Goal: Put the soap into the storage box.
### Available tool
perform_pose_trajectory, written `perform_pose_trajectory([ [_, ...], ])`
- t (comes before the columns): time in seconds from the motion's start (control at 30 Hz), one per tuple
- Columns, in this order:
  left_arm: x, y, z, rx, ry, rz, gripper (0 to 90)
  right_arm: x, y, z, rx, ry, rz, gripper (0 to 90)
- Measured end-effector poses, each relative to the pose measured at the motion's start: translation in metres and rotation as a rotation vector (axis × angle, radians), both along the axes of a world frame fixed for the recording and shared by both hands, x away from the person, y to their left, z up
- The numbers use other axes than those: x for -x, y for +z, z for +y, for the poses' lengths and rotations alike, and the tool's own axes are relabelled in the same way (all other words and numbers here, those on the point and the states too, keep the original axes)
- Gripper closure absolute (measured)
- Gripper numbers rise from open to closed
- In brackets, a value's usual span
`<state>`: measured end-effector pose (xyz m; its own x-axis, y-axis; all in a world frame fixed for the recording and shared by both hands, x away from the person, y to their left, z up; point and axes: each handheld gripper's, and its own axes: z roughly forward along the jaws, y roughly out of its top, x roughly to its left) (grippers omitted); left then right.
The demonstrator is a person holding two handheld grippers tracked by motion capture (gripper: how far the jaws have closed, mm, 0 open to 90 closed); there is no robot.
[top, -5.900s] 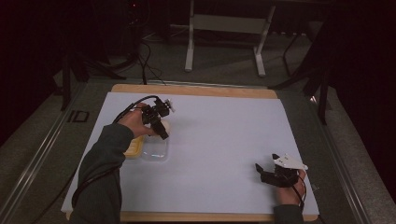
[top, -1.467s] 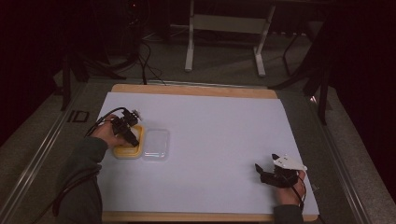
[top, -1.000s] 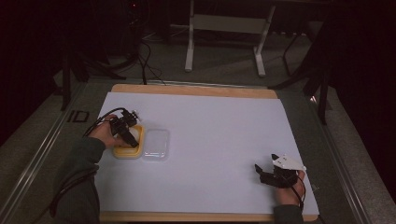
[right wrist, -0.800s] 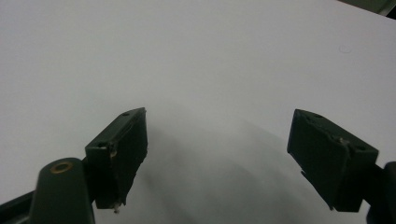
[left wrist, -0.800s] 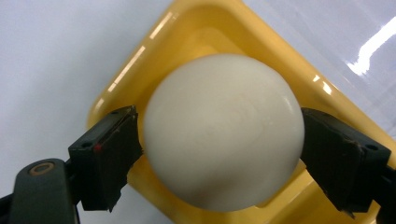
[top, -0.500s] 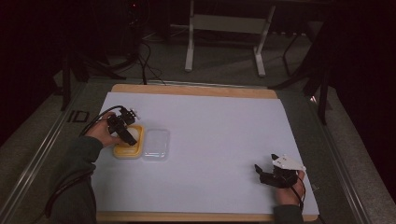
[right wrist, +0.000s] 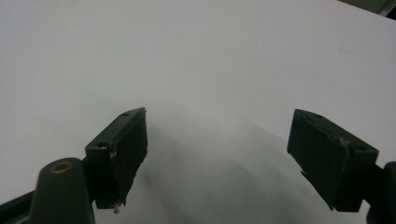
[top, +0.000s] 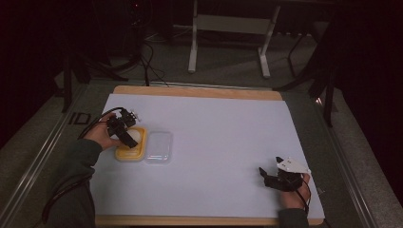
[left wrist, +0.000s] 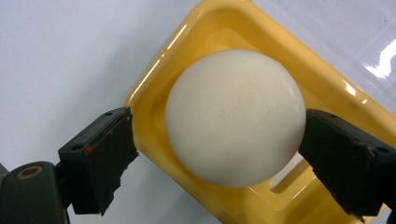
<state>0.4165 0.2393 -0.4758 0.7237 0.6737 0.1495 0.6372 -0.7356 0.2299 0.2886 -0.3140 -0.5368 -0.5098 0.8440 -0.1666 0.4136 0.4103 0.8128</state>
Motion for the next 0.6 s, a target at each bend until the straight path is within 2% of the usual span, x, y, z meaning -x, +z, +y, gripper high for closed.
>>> perform_pose_trajectory([
  [0.1,0.000,0.002,-0.001,-0.005,-0.013,-0.022,11.4,0.000,0.000,0.000,0.000,0.000,0.000,20.0],
  [0.27,0.001,0.005,-0.003,0.010,-0.018,-0.008,11.4,0.000,0.000,0.000,0.000,0.001,0.001,20.0],
  [0.33,0.001,0.007,-0.003,-0.001,-0.013,-0.022,11.1,0.000,0.000,0.000,0.000,0.001,0.000,20.0],
  [0.4,0.002,0.010,-0.002,0.016,-0.020,-0.022,11.0,0.000,0.000,0.000,0.001,0.001,0.000,20.0],
  [0.6,0.005,0.018,-0.001,0.019,-0.025,-0.037,11.9,0.000,0.000,0.000,0.000,0.001,0.000,20.0],
])
